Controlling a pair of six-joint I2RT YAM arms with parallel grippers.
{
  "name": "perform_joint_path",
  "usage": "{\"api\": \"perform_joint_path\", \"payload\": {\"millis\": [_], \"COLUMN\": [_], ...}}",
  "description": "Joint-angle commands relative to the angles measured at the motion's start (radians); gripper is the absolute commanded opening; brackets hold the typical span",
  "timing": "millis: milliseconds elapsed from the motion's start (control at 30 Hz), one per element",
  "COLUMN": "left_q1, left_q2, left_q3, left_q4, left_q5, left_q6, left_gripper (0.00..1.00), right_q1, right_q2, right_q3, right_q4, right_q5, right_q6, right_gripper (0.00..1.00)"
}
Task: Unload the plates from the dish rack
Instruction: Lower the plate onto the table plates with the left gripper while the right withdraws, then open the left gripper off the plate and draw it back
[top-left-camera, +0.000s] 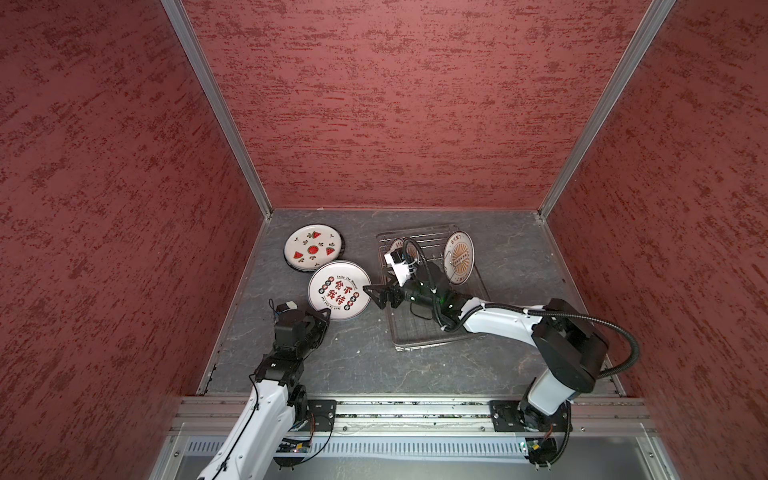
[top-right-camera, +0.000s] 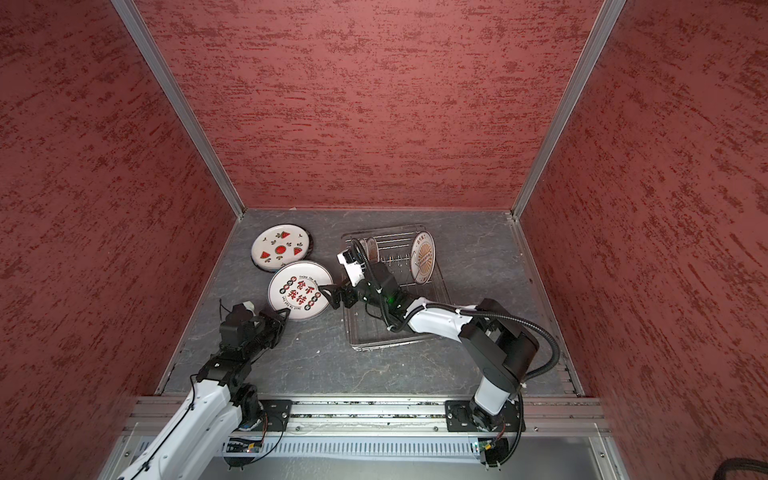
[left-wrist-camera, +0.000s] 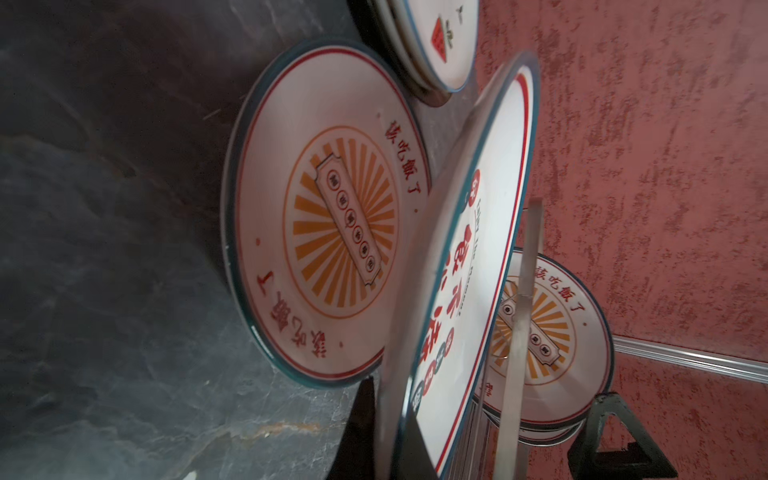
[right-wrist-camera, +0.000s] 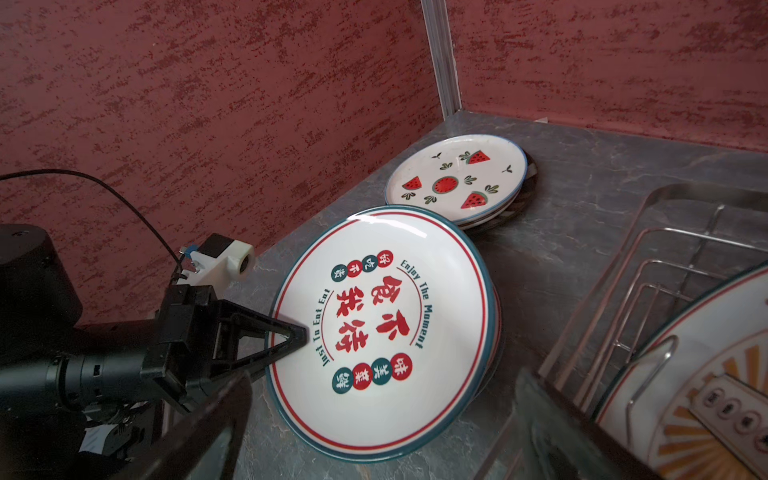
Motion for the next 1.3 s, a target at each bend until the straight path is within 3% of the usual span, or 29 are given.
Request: {"api": "perform_joint_path", "payload": {"millis": [0, 367, 967, 1267], "left_q1": [0.007, 0.008, 0.008, 0.009], "left_q2": [0.007, 0.052, 0.184, 0.283], "left_q3": [0.04, 0.082, 0.099, 0.101], "left_q4": [0.051, -0.064, -0.012, 0.048], "left_q5": [0.009, -0.045, -0.065, -0.076], "left_q6": [-0.038, -0.107, -0.127, -0.144], "left_gripper": [0.0, 0.0, 0.0, 0.06], "right_q1": [0.008, 0.008, 0.01, 0.01], "right_q2": [0.005, 0.038, 0.074, 0.072], "right_q3": [0.047, 0.079, 0.106, 0.099], "right_q4": [-0.021, -0.058, -0.083, -0.086], "right_q5": [0.021, 0.022, 0.012, 0.026], "right_q6": [-0.023, -0.036, -0.044, -0.051], "right_gripper": [0.99, 0.99, 0.99, 0.99]}}
